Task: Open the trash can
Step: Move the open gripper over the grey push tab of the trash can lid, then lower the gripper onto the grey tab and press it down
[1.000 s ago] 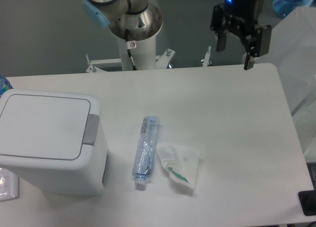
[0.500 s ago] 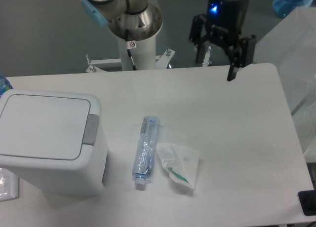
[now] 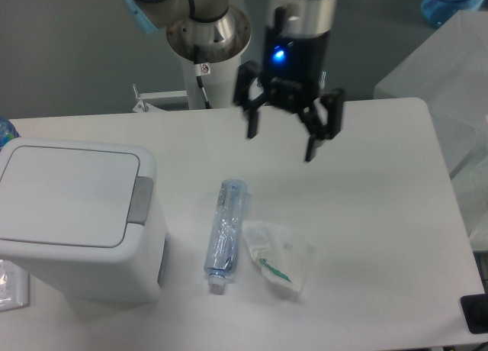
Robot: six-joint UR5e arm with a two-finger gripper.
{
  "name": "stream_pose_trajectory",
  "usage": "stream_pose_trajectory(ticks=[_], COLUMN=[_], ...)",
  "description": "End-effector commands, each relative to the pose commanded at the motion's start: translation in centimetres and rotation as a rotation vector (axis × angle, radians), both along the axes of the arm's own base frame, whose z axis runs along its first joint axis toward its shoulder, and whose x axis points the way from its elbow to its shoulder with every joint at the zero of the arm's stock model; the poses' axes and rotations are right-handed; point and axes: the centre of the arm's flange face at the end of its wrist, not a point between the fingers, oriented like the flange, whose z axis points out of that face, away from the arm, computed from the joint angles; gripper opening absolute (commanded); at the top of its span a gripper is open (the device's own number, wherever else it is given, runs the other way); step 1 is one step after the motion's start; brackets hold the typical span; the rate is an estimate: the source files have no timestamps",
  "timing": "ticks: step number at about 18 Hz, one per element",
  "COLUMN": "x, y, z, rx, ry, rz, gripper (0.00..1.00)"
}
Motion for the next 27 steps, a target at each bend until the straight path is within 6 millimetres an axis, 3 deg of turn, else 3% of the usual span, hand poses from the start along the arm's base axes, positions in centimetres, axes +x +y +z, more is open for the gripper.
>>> stream_pose_trajectory(ticks=[3, 7, 15, 19, 27], x=[2.4, 3.8, 4.2, 5.3, 4.9], y=[2.5, 3.4, 4.0, 5.5, 6.3], z=[-1.2, -1.8, -3.7, -4.4, -5.9], rx=[0.020, 0.043, 0.050, 0.055, 0.034], ry=[-0.090, -0.164, -0.263, -0.257, -0.268], rz=[0.093, 0.195, 0.258, 0.233, 0.228], gripper=[1.00, 1.00, 1.00, 1.00, 1.00])
